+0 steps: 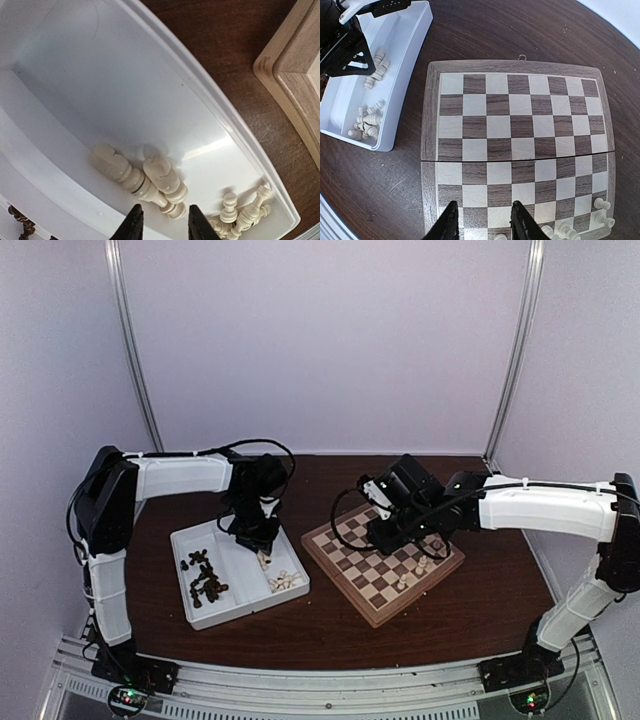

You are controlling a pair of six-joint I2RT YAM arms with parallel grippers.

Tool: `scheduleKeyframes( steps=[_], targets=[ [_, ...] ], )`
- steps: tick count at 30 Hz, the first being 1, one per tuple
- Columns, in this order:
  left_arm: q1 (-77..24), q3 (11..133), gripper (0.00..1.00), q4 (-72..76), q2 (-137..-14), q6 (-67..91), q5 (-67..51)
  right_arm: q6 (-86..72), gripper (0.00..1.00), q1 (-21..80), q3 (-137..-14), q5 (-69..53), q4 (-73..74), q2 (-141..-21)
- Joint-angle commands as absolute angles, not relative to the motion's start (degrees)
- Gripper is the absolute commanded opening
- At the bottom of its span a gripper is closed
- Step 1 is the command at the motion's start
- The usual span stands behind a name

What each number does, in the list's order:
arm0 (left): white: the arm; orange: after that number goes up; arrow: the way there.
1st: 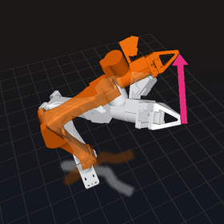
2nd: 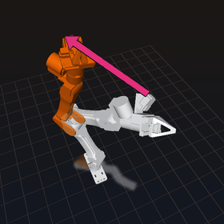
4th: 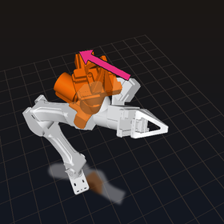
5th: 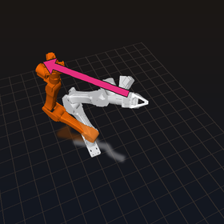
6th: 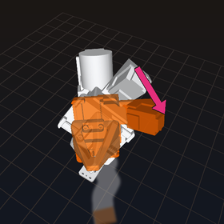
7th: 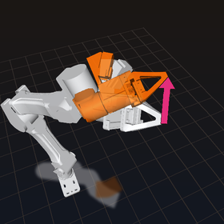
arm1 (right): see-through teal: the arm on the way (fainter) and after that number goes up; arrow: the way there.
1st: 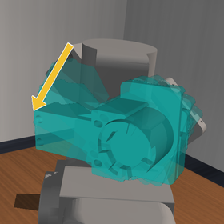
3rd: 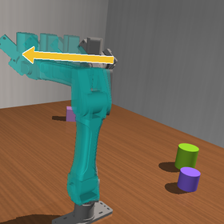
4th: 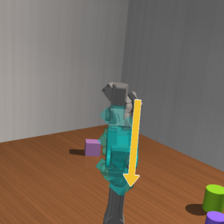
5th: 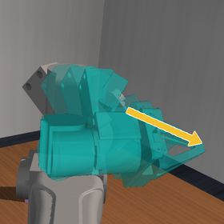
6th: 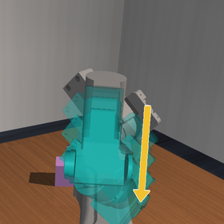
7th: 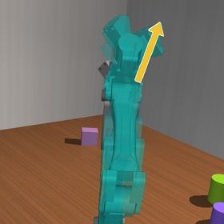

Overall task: Set up the chess pieces on the board
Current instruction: Pick up the chess piece from the storage box.

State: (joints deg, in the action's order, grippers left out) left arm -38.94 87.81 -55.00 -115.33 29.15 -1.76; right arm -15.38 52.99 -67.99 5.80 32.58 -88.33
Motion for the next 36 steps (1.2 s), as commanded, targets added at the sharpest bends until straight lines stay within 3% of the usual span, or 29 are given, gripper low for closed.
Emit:
scheduleKeyframes(
  steps=[1,10,15,28,36],
  targets=[
    [-38.9,88.2,0.3,-55.0,-117.3,30.7,-0.9,-14.9,0.36,52.9,-67.4,5.8,31.2,-86.2],
    [-39.1,87.3,0.25,-52.5,-119.0,30.5,-1.9,-15.1,0.36,52.8,-66.7,6.2,31.2,-85.8],
    [-39.1,87.9,0.15,-52.5,-120.9,30.2,-2.5,-15.5,0.36,52.8,-66.4,6.1,31.1,-85.6],
    [-39.7,88.1,0.21,-52.6,-123.5,30.1,0.8,-15.6,0.36,52.7,-67.0,5.7,31.3,-85.9],
    [-41.4,86.9,0.16,-51.1,-120.1,29.6,7.1,-15.8,0.36,52.7,-68.1,5.1,31.3,-85.9]
  ],
)
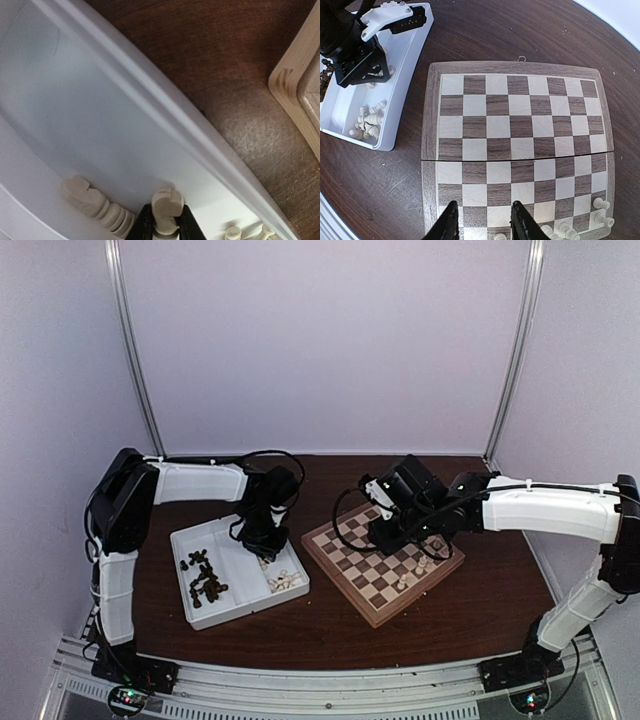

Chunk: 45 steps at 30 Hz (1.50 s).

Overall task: Set up the chess pieces on the board
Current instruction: Pick up the chess piece from the storage box, then place the chess piece on the chessboard.

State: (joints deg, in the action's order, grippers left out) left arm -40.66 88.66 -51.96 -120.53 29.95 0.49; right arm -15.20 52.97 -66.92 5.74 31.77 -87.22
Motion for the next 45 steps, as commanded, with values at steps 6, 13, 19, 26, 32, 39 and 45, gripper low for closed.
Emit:
scheduleKeyframes(
  steps=[6,13,19,26,32,39,45],
  targets=[
    [-41.9,80.6,0.12,-41.1,-107.2,26.3,4.8,-17.2,0.37,52.7,-68.8,2.0,29.9,-85.2],
    [-44.7,64.9,0.09,-16.4,-93.7,22.2,-4.8,-21.0,0.37,52.1,-71.7,-9.5,26.7,-87.7],
    [-50.2,54.3,0.1,1.6,-86.8,11.8,-2.8,-28.4,0.43,51.8,-74.6,-22.0,21.3,-89.9],
    [-53.2,46.8,0.1,15.8,-84.2,4.6,-1.3,-33.9,0.45,52.7,-75.6,-27.2,17.7,-94.0],
    [-53.5,43.6,0.09,21.5,-83.0,2.5,-3.1,-35.8,0.48,52.7,-73.7,-26.8,14.4,-94.2],
    [-54.0,40.9,0.1,26.2,-81.8,1.3,-7.4,-36.5,0.42,52.6,-74.1,-26.1,13.0,-95.9],
    [-54.3,41.2,0.11,24.3,-81.0,0.6,-8.4,-34.6,0.4,52.6,-76.8,-25.0,16.5,-97.8]
  ],
)
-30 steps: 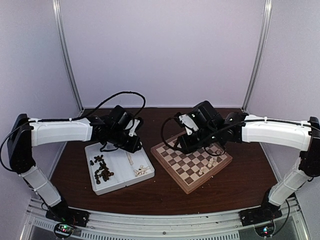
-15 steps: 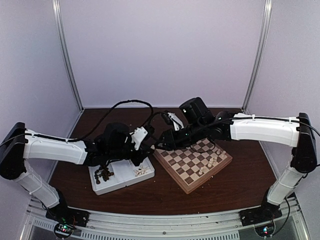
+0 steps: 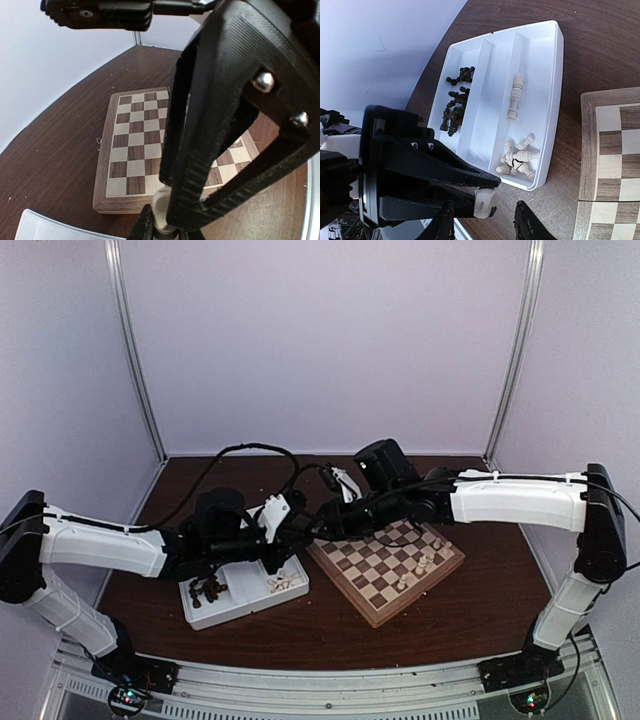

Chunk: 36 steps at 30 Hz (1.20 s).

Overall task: Set up the chess pieces on the board
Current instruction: Place the chess piece on the chessboard.

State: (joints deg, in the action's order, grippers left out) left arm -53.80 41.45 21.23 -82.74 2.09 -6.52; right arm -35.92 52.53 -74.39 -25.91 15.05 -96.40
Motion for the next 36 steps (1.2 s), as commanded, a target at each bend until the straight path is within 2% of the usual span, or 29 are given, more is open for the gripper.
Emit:
scheduleKeyframes(
  steps=[1,11,15,22,24,30,36],
  targets=[
    [-54.3,41.4,0.11,23.8,-81.0,0.6,-8.4,-34.4,0.39,52.6,-77.1,-25.0,16.9,-98.1],
    [-54.5,42.2,0.11,23.0,-81.4,0.6,-9.3,-35.1,0.27,52.6,-77.2,-26.9,15.9,-99.0],
    [-54.6,42.3,0.11,22.9,-81.6,0.6,-10.2,-35.8,0.27,52.6,-76.6,-27.1,14.8,-99.0],
    [-54.7,42.2,0.13,22.6,-81.4,0.6,-9.0,-35.9,0.08,52.6,-76.4,-27.4,14.8,-98.7],
    [-54.7,42.1,0.15,22.3,-81.0,0.6,-8.2,-35.7,0.0,52.6,-76.3,-27.2,15.2,-98.4],
    [-54.7,40.5,0.3,23.4,-78.3,0.8,-5.8,-33.8,0.0,52.2,-75.4,-24.5,18.5,-96.5],
    [-54.8,40.3,0.42,20.9,-75.1,2.9,-4.0,-28.8,0.0,50.8,-75.1,-15.6,27.8,-92.7]
  ],
)
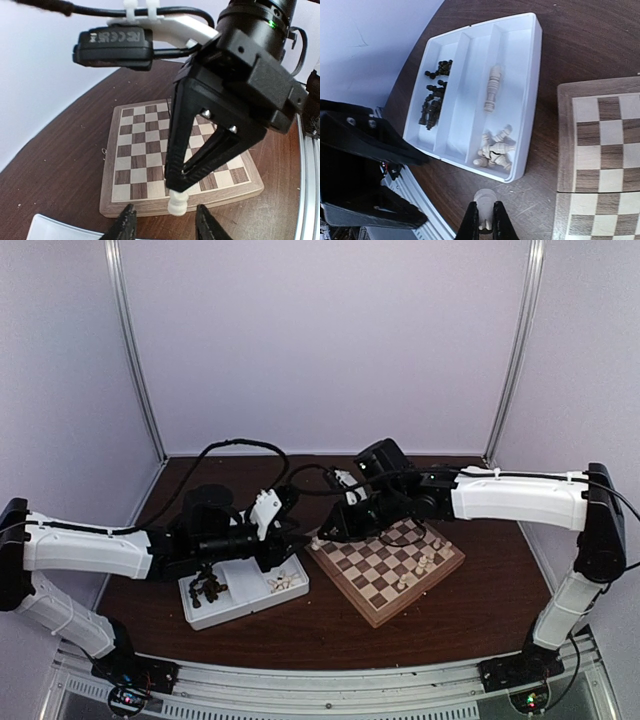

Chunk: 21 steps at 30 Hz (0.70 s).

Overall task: Set up the chess pieces on the board
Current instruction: Place the chess piece on the chessboard.

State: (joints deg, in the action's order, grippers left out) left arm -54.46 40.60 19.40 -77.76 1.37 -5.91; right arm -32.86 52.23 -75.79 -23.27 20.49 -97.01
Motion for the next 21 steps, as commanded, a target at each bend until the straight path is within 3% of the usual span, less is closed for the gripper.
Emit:
scheduleKeyframes(
  steps=[1,5,13,17,21],
  targets=[
    [-54.8,40.0,0.45,20.7,-74.7,3.2,-3.5,-28.1,0.0,50.4,-74.7,-13.7,29.4,-91.7],
    [-54.7,38.5,0.54,21.0,-73.4,3.5,-1.1,-26.3,0.0,47.5,-72.1,-8.0,34.1,-86.2],
    [-54.7,37.8,0.61,19.3,-72.3,4.5,3.9,-24.0,0.0,38.8,-65.8,1.9,43.8,-75.6],
    [-54.3,39.4,0.71,13.7,-72.7,5.4,12.4,-23.1,0.0,35.8,-63.2,4.9,47.1,-72.8],
    [-53.0,41.5,0.74,9.7,-73.5,7.0,11.7,-23.5,0.0,34.5,-60.6,6.9,48.1,-72.1]
  ],
)
